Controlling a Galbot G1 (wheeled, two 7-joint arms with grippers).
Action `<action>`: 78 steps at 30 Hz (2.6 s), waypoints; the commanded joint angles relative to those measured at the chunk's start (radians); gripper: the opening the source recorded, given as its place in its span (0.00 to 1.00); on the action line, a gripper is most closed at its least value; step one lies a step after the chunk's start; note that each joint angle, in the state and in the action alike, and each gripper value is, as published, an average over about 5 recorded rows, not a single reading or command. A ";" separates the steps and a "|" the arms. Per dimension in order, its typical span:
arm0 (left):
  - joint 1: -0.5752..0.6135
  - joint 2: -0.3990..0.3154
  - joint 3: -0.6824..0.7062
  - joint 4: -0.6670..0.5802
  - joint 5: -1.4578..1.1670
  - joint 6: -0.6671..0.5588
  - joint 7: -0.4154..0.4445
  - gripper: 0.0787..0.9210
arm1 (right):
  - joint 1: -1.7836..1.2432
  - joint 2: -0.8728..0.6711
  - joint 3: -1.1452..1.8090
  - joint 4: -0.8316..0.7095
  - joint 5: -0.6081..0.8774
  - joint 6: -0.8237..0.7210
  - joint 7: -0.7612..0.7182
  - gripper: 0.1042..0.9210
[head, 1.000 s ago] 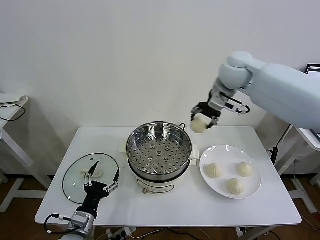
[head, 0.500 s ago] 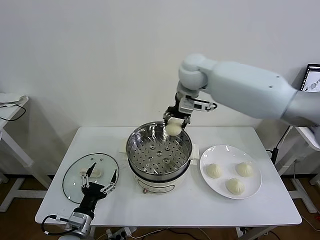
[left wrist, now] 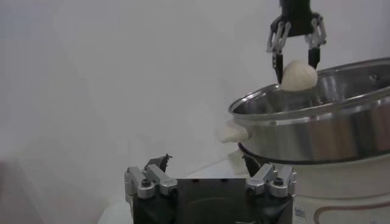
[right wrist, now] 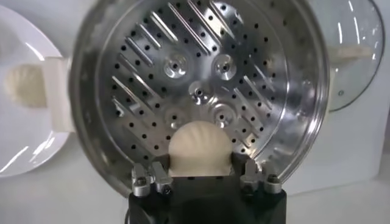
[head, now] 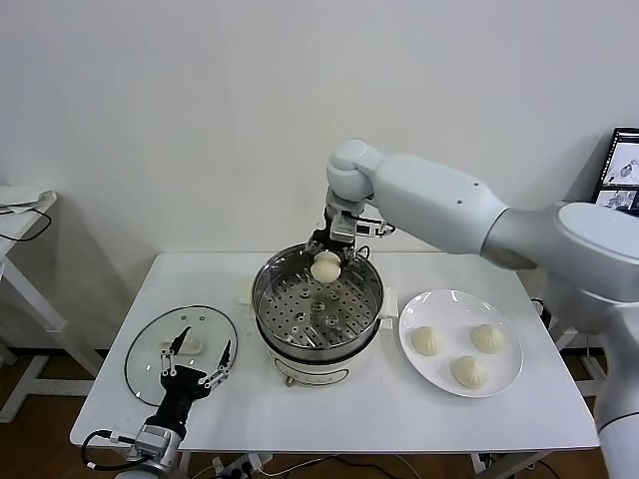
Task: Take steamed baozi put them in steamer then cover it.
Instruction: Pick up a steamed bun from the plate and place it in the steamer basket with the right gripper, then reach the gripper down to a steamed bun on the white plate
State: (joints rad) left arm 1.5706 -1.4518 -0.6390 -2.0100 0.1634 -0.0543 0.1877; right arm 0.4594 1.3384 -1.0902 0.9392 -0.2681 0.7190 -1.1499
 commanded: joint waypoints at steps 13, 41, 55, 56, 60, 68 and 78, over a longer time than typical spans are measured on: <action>-0.001 -0.003 0.002 0.006 -0.001 -0.004 -0.001 0.88 | -0.096 0.091 0.060 -0.180 -0.085 0.016 0.022 0.71; 0.028 -0.004 0.021 -0.035 0.012 -0.009 -0.004 0.88 | 0.272 -0.660 -0.150 0.472 0.561 -0.647 -0.139 0.88; 0.034 -0.011 0.035 -0.026 0.018 -0.025 -0.006 0.88 | -0.159 -0.785 0.032 0.467 0.429 -0.990 -0.066 0.88; 0.033 -0.013 0.036 -0.022 0.020 -0.027 -0.006 0.88 | -0.196 -0.774 0.064 0.449 0.424 -0.992 -0.056 0.88; 0.032 -0.017 0.038 -0.009 0.024 -0.033 -0.005 0.88 | -0.301 -0.723 0.134 0.378 0.398 -0.991 -0.031 0.88; 0.023 -0.021 0.034 0.005 0.023 -0.038 -0.004 0.88 | -0.380 -0.642 0.183 0.269 0.359 -0.983 -0.009 0.88; 0.010 -0.018 0.036 0.025 0.022 -0.038 -0.001 0.88 | -0.455 -0.574 0.262 0.203 0.277 -0.972 0.026 0.88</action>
State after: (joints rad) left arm 1.5814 -1.4700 -0.6035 -1.9926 0.1860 -0.0916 0.1858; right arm 0.1038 0.7244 -0.9055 1.2028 0.0650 -0.2272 -1.1483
